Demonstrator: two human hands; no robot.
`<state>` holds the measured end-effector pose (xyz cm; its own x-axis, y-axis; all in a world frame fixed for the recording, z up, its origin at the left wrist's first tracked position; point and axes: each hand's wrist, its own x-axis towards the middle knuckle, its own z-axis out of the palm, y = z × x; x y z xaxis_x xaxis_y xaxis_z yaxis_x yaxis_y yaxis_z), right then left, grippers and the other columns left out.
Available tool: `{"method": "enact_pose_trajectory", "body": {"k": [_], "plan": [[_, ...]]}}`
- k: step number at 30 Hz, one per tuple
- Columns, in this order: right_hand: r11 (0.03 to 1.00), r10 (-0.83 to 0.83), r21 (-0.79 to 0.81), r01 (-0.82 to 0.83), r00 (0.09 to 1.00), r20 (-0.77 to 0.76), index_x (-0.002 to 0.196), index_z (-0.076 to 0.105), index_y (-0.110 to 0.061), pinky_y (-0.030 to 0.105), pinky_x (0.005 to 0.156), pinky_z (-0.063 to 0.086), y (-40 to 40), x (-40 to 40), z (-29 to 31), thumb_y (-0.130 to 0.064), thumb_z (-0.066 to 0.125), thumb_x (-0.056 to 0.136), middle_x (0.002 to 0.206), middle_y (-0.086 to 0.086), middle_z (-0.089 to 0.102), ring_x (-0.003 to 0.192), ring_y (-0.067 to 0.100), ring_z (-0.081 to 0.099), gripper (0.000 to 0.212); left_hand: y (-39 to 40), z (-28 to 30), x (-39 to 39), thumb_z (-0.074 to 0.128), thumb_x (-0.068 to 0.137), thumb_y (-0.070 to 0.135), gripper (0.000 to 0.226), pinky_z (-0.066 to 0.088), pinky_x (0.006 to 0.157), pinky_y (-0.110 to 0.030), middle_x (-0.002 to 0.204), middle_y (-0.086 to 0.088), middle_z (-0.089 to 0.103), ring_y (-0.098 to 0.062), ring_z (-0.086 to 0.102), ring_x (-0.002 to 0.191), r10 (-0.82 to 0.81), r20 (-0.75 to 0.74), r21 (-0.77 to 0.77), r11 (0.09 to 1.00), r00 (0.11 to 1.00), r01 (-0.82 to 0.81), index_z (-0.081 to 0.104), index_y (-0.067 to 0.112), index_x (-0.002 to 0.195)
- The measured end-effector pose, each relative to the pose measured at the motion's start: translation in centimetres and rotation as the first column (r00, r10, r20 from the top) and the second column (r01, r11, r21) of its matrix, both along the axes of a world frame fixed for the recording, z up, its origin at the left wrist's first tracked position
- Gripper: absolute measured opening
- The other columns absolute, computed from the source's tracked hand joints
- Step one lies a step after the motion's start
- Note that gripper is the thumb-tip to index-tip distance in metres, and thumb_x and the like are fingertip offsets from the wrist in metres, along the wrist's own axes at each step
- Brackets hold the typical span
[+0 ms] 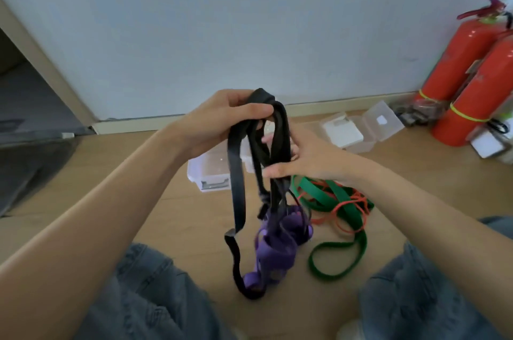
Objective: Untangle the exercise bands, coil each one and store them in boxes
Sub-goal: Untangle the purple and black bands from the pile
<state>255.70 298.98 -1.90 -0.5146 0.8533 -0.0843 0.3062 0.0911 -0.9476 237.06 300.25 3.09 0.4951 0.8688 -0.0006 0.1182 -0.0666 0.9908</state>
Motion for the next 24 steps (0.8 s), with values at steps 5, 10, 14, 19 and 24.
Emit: {"method": "enact_pose_trajectory", "body": {"k": [5, 10, 14, 19, 24], "plan": [[0.987, -0.154, 0.056, 0.152, 0.988, 0.027, 0.085, 0.065, -0.015, 0.015, 0.054, 0.043, 0.7, -0.4, -0.6, -0.014, 0.068, 0.082, 0.058, -0.011, 0.061, 0.053, 0.001, 0.056, 0.004, 1.2, -3.6, -0.8, 0.059, 0.086, 0.010, 0.007, 0.040, 0.058, -0.017, 0.069, 0.003, 0.053, -0.009, 0.048, 0.062, 0.265, -0.344, 0.133, 0.963, 0.901, -0.233, 0.063, 0.016, 0.086], [0.958, -0.285, -0.047, 0.282, 0.922, -0.264, 0.079, 0.067, -0.020, 0.018, 0.057, 0.048, 1.3, -0.3, 0.4, -0.010, 0.067, 0.082, 0.062, -0.012, 0.064, 0.059, 0.003, 0.061, 0.011, 0.4, -8.3, -0.4, 0.071, 0.079, 0.031, 0.057, 0.040, 0.100, -0.026, 0.126, 0.009, 0.055, -0.006, 0.052, 0.118, 0.099, -0.236, -0.107, 0.986, 0.967, -0.127, 0.045, 0.021, 0.128], [0.951, -0.310, -0.218, 0.221, 0.700, -0.644, 0.074, 0.071, -0.015, 0.020, 0.060, 0.051, 1.7, -0.2, 2.6, -0.010, 0.066, 0.078, 0.067, -0.002, 0.066, 0.062, 0.008, 0.062, 0.007, -2.0, -11.2, 1.7, 0.073, 0.077, 0.026, 0.051, 0.041, 0.090, -0.007, 0.119, 0.026, 0.056, 0.010, 0.049, 0.114, -0.218, -0.194, -0.198, 0.964, 0.957, 0.179, 0.046, 0.040, 0.119], [0.931, -0.360, -0.168, 0.324, 0.751, -0.553, 0.077, 0.062, -0.011, 0.023, 0.059, 0.050, 2.5, 1.4, 2.9, -0.009, 0.059, 0.088, 0.069, -0.001, 0.064, 0.065, 0.011, 0.061, 0.011, -0.9, -10.9, 2.0, 0.055, 0.091, 0.011, 0.009, 0.048, 0.084, -0.031, 0.082, -0.002, 0.066, -0.012, 0.062, 0.079, 0.158, -0.264, -0.087, 0.979, 0.952, -0.186, 0.062, 0.010, 0.085], [0.891, -0.323, -0.296, 0.343, 0.939, 0.116, 0.126, 0.050, -0.008, 0.028, 0.070, 0.056, 2.0, 3.1, 0.1, -0.021, 0.072, 0.080, 0.108, 0.000, 0.059, 0.088, 0.015, 0.060, 0.053, 1.5, -4.7, -1.6, 0.037, 0.092, -0.008, 0.029, 0.048, 0.057, -0.024, 0.063, -0.004, 0.053, -0.010, 0.051, 0.051, 0.361, 0.295, -0.166, 0.931, 0.884, -0.325, 0.059, 0.007, 0.080]]}}
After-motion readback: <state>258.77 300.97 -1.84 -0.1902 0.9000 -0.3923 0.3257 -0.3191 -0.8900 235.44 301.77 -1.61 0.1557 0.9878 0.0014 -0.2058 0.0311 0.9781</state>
